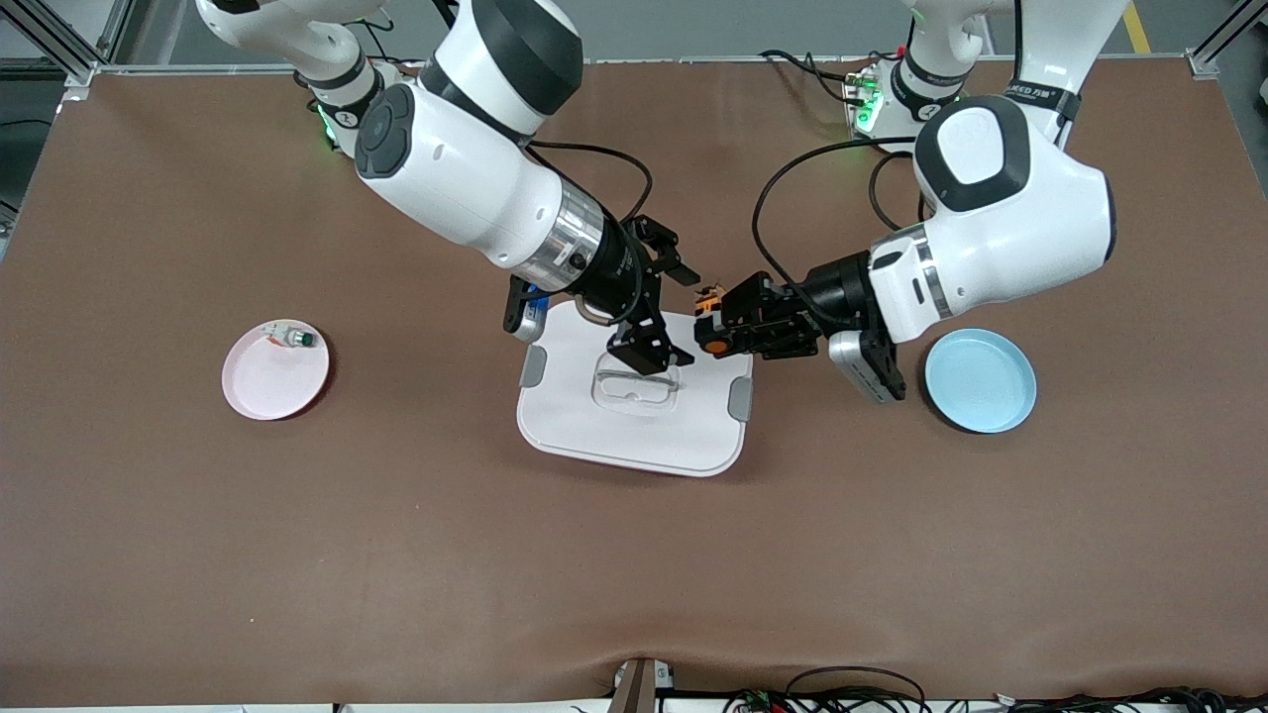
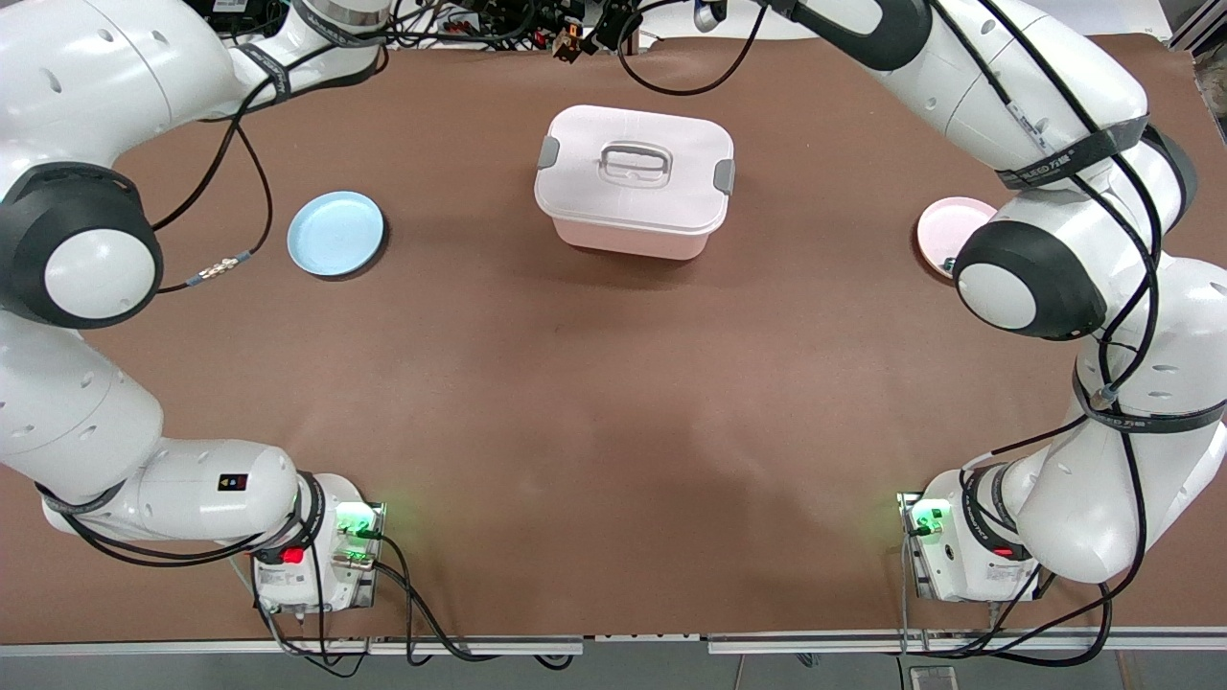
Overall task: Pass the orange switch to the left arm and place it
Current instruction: 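Open the right gripper and withdraw while the left gripper carries the switch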
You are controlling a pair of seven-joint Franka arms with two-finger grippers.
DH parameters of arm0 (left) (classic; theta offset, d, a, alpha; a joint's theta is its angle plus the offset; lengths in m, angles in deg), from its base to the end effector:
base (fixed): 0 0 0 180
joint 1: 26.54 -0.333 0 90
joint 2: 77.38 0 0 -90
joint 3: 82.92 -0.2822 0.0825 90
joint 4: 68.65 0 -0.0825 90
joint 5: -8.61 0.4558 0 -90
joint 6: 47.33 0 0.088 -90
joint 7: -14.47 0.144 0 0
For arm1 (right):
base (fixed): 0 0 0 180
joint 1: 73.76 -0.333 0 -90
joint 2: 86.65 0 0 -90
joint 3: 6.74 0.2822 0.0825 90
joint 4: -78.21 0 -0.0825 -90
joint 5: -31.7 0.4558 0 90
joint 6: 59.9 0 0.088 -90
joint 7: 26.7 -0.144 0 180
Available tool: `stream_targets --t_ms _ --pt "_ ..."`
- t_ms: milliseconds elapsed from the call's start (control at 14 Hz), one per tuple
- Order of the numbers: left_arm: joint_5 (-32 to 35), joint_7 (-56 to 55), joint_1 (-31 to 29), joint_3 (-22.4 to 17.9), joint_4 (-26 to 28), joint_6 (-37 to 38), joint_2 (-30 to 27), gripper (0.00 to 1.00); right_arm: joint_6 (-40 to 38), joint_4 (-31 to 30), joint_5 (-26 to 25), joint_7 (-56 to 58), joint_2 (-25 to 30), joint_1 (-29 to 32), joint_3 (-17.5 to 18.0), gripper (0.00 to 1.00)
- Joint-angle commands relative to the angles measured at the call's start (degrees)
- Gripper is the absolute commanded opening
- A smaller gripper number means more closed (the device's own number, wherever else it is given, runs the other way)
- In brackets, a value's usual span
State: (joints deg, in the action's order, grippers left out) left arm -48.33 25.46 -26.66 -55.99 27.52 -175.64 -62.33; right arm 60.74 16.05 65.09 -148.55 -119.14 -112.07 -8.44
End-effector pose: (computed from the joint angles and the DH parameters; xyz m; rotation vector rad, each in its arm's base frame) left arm 0.6499 -0.3587 0.4344 2.1314 -0.0985 0.1621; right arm 0.6326 0.5322 0.4936 -1.7110 1.8803 0.6004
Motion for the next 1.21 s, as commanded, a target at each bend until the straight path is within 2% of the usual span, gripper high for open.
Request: stream_targets --t_ms 0,356,642,1141 --pt "-0.28 0.44 -1.81 0.23 1.12 2.8 -2.66 0.0 -2.85 0.72 0.36 1.52 0.06 1.3 0.2 1.0" --pt "0.68 0.09 -5.67 -0.12 1.21 9.91 -6.26 0.0 -10.49 0.81 0.27 5.3 0.58 3.49 0.11 1.0" --pt "7.09 -1.85 -8.93 -0.12 0.69 16.76 -9.95 0.0 -19.8 4.05 0.27 10.57 1.72 7.44 0.12 1.0" --pt "17.55 -7.38 -11.04 -0.56 -0.36 24.94 -16.02 0.0 -36.24 4.15 0.27 27.79 7.52 16.76 0.2 1.0"
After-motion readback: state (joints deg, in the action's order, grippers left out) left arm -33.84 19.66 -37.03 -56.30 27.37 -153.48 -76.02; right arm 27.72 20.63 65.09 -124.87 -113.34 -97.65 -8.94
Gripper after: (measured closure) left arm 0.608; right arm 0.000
